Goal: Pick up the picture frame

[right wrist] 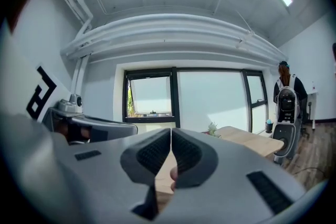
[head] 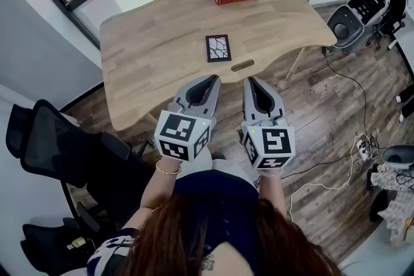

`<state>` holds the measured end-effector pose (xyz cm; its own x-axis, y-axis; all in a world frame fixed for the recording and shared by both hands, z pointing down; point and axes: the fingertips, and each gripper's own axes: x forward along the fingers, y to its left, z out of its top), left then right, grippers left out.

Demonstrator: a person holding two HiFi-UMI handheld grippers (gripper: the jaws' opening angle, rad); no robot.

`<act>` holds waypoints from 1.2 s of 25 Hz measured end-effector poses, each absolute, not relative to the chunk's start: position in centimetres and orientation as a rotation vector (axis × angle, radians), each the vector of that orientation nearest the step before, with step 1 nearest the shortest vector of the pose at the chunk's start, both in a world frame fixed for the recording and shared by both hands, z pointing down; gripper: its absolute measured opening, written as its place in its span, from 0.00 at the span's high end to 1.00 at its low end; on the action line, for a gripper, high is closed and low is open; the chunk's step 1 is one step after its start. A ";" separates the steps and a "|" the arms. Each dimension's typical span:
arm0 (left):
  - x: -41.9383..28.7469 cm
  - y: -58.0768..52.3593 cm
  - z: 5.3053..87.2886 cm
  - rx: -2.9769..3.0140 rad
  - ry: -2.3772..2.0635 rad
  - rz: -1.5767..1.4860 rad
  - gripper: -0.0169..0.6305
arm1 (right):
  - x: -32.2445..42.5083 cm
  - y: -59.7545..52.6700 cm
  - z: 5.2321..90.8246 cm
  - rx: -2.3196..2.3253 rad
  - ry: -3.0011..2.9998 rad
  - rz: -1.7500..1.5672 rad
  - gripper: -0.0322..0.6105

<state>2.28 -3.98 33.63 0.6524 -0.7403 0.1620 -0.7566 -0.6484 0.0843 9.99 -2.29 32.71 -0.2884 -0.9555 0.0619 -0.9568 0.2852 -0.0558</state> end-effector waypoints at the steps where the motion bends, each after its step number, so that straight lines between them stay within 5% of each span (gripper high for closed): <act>1: 2.2 -4.1 33.8 2.714 -1.246 0.170 0.92 | 10.0 -2.4 32.9 1.858 -2.498 0.120 0.91; 30: 2.6 -16.7 37.7 2.629 -1.229 0.226 0.92 | 11.1 -15.2 36.3 1.774 -2.486 0.247 0.91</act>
